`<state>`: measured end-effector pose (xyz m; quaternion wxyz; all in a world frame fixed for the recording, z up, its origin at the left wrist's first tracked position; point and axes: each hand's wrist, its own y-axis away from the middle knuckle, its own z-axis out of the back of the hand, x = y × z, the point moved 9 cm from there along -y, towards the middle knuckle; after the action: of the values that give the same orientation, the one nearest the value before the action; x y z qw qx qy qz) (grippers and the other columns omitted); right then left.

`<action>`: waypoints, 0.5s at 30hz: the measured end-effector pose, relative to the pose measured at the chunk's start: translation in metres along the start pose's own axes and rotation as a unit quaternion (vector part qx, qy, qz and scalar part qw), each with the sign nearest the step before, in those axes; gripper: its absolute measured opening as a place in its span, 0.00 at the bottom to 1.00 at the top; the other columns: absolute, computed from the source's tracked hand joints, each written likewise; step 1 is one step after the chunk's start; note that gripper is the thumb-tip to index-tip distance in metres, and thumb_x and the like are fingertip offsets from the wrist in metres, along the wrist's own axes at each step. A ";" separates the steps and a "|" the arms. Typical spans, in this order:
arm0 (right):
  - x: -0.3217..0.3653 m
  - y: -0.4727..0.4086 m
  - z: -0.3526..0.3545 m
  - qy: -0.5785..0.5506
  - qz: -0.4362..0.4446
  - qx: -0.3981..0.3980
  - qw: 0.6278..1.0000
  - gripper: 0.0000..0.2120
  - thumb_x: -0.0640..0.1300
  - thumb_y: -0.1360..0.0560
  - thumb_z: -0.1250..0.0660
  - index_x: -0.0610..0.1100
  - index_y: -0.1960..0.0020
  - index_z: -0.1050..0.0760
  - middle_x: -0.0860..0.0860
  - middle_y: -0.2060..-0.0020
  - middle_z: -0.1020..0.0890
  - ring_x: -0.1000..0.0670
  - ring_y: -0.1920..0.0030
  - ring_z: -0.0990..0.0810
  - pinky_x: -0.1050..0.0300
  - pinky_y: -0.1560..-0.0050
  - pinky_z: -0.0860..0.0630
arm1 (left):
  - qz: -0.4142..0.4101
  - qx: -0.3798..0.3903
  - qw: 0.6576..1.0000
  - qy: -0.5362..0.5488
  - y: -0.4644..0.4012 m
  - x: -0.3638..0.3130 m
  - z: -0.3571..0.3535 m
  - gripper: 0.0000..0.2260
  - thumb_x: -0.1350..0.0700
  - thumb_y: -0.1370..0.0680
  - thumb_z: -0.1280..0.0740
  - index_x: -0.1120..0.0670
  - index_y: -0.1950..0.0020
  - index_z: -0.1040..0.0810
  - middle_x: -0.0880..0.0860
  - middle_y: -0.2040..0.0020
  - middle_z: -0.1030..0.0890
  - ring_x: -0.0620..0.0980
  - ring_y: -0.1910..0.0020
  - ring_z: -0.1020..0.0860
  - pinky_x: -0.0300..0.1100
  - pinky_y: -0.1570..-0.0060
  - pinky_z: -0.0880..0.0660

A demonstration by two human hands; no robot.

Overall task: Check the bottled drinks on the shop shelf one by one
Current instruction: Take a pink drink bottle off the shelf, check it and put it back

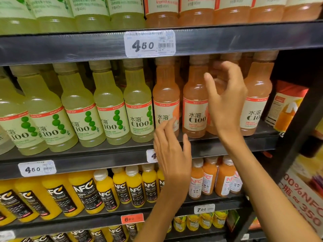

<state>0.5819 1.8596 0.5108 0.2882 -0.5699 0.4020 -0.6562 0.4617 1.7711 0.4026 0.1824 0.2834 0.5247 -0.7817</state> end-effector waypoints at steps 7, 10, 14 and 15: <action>-0.012 -0.010 -0.038 0.083 -0.054 0.148 0.984 0.12 0.40 0.21 0.36 0.44 0.55 0.40 0.57 0.65 0.37 0.55 0.63 0.35 0.70 0.64 0.36 | 0.004 0.175 0.984 0.043 0.004 -0.018 -0.051 0.31 0.59 0.21 0.36 0.55 0.23 0.49 0.52 0.22 0.45 0.46 0.24 0.47 0.30 0.31 0.52; -0.021 -0.012 -0.041 0.076 -0.086 0.157 0.981 0.18 0.41 0.22 0.36 0.50 0.63 0.44 0.56 0.66 0.37 0.57 0.64 0.36 0.73 0.65 0.36 | 0.027 0.176 0.983 0.047 0.007 -0.015 -0.053 0.30 0.58 0.20 0.37 0.55 0.22 0.49 0.51 0.22 0.45 0.45 0.24 0.48 0.27 0.33 0.54; -0.019 -0.009 -0.036 0.030 -0.101 0.155 0.982 0.14 0.48 0.23 0.33 0.47 0.59 0.38 0.56 0.64 0.35 0.61 0.64 0.37 0.76 0.62 0.36 | 0.071 0.135 0.983 0.103 0.006 -0.008 -0.046 0.28 0.58 0.21 0.35 0.53 0.24 0.43 0.52 0.26 0.37 0.49 0.28 0.37 0.46 0.29 0.36; -0.017 -0.007 -0.035 0.007 -0.102 0.159 0.982 0.13 0.49 0.23 0.33 0.44 0.56 0.36 0.55 0.62 0.33 0.60 0.62 0.35 0.76 0.60 0.36 | 0.084 0.127 0.981 0.121 0.007 -0.006 -0.044 0.29 0.58 0.22 0.33 0.53 0.24 0.42 0.52 0.27 0.35 0.50 0.29 0.35 0.49 0.31 0.34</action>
<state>0.5509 1.8845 0.5070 0.3041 -0.5504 0.2347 -0.7413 0.4819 1.8089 0.3885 0.1446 0.4399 0.4138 -0.7838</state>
